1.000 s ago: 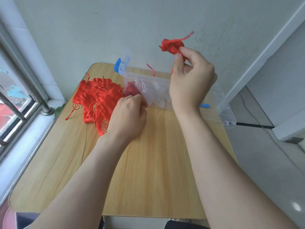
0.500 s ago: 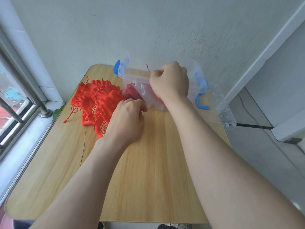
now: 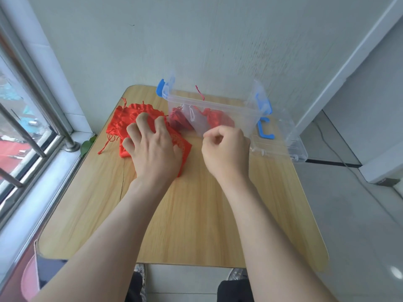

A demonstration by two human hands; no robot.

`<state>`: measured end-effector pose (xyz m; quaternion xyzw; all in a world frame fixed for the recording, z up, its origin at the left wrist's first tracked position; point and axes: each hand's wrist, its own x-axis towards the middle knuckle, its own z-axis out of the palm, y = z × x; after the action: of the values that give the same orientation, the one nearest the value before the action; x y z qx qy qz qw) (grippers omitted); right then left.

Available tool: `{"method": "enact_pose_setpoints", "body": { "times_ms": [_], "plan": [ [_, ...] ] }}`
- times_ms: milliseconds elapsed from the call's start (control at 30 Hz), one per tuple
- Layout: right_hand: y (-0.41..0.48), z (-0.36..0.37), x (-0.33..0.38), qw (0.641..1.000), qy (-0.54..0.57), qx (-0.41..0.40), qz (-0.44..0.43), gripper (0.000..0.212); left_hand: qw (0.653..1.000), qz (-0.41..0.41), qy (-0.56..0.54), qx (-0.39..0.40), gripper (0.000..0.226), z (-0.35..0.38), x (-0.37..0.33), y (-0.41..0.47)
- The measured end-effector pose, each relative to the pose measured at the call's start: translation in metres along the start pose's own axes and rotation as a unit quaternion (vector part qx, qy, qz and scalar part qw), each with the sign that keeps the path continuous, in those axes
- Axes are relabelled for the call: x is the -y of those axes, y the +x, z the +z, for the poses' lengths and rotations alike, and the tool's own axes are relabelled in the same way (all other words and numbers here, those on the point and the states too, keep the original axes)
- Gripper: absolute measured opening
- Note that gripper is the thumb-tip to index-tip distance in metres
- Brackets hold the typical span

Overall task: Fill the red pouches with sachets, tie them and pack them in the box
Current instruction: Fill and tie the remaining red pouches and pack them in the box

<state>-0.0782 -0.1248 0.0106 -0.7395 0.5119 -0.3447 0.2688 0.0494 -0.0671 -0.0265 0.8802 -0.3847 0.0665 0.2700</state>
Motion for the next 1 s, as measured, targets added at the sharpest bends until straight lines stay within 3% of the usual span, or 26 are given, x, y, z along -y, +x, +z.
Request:
{"method": "enact_pose_setpoints", "body": {
  "times_ms": [67,133,267,400,500,633,767,1000],
  "plan": [
    [-0.011,-0.005,-0.001,0.999,0.01,0.025,0.025,0.023,0.999,-0.012,0.037,0.014,0.081,0.001,0.002,-0.002],
    [-0.02,-0.007,-0.004,0.998,0.022,0.039,0.045,0.023,0.998,-0.026,0.061,0.009,0.083,0.002,0.004,-0.004],
    [-0.031,-0.011,-0.017,0.997,0.032,0.038,0.057,0.024,0.998,-0.014,0.036,-0.043,0.065,0.002,0.005,-0.002],
    [-0.032,-0.017,-0.03,0.996,0.042,0.05,0.066,0.023,0.988,0.113,-0.07,-0.08,0.034,0.001,-0.001,-0.003],
    [-0.027,-0.024,-0.032,0.997,0.057,0.029,0.048,0.027,0.962,0.184,-0.202,-0.004,0.051,-0.002,-0.01,-0.007],
    [-0.019,-0.026,-0.03,0.99,0.128,0.005,0.065,0.038,0.947,0.181,-0.26,0.044,0.074,0.0,-0.025,-0.012],
    [-0.018,-0.024,-0.025,0.993,0.108,0.026,0.029,0.029,0.933,0.181,-0.301,0.076,0.076,0.001,-0.04,-0.019],
    [-0.014,-0.028,-0.034,0.995,0.082,0.047,0.025,0.032,0.921,0.192,-0.319,0.114,0.074,0.001,-0.05,-0.021]
  ]
}}
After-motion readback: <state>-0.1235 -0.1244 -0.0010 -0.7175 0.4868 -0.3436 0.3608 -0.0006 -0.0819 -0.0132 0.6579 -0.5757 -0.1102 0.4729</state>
